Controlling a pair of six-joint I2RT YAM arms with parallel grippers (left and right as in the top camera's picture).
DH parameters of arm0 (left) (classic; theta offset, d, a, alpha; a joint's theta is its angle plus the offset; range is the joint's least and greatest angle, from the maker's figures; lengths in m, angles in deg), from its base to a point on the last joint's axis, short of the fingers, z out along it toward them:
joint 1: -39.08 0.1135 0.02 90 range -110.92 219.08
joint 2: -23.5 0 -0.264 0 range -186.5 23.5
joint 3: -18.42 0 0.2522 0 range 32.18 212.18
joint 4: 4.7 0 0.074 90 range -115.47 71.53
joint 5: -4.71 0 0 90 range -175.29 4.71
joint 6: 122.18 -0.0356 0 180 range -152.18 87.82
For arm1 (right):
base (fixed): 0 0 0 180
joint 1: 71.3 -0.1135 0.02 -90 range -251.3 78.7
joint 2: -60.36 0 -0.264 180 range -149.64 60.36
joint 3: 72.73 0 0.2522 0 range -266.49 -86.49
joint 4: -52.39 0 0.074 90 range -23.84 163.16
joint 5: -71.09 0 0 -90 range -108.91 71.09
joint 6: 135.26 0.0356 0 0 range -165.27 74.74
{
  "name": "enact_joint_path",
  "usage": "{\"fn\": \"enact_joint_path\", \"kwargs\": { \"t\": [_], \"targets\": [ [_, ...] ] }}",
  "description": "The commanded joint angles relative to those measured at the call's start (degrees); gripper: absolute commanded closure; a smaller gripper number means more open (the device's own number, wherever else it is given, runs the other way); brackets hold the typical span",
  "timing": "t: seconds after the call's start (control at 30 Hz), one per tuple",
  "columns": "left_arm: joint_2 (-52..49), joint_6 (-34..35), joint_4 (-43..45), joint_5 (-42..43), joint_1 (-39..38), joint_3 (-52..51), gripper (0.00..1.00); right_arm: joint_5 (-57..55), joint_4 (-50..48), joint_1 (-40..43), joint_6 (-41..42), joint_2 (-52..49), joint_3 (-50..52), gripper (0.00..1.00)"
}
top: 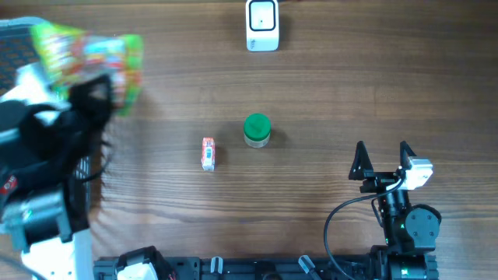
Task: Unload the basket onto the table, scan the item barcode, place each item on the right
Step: 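Carry the Haribo bag with the left gripper and drop it beside the jar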
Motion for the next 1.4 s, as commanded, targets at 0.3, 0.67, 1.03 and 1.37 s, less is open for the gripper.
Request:
{"fn": "enact_joint_path", "kwargs": {
  "t": [0.3, 0.67, 1.03, 1.37],
  "targets": [
    [-19.9, -1.2, -18.4, -44.7, -28.3, -2.1, 0.96, -0.6, -0.2, -0.5, 0.6, 0.0, 0.1, 0.00],
    [-30.8, 0.3, -13.0, -42.2, -31.6, -11.3, 0.96, -0.6, -0.2, -0.5, 0.6, 0.0, 0.1, 0.00],
    [-31.4, -9.2, -5.6, -34.2, -32.4, -11.3, 0.96, -0.6, -0.2, -0.5, 0.6, 0.0, 0.1, 0.00],
    [-41.9, -9.0, -5.1, -33.9, -34.6, -11.3, 0.96, -0.6, -0.2, -0.5, 0.6, 0.0, 0.1, 0.00]
  ]
}}
